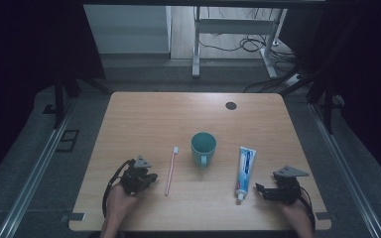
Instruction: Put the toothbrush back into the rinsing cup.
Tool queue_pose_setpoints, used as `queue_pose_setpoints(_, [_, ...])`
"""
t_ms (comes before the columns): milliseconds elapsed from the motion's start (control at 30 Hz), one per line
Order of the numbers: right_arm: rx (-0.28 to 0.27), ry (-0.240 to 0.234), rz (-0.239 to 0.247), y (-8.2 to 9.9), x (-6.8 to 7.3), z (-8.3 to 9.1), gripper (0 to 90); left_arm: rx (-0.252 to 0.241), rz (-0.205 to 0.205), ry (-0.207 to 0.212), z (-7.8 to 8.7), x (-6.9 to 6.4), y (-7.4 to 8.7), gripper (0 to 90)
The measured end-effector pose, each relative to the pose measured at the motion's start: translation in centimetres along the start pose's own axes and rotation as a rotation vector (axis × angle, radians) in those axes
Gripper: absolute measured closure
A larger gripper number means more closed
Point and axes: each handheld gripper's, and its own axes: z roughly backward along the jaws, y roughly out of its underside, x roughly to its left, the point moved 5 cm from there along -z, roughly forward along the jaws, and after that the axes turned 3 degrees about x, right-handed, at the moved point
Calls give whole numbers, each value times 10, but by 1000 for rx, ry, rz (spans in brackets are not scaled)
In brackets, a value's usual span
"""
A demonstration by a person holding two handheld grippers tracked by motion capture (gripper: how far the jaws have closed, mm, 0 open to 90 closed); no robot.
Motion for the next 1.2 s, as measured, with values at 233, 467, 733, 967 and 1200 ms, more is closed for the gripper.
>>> queue_pose_setpoints(233, [0, 2, 1, 0, 0, 0, 129, 4, -27, 18, -4, -8, -11, 896])
queue_pose_setpoints(467, [0, 1, 0, 0, 0, 0, 129, 10, -60, 47, -11, -22, -26, 896])
queue_pose_setpoints(733, [0, 1, 0, 0, 0, 0, 129, 18, -73, 67, -20, -30, -31, 895])
queue_pose_setpoints(967, [0, 2, 0, 0, 0, 0, 129, 33, -83, 79, -29, -36, -32, 895])
queue_pose_setpoints(1200, [0, 2, 0, 0, 0, 0, 129, 47, -77, 74, -30, -34, -29, 895])
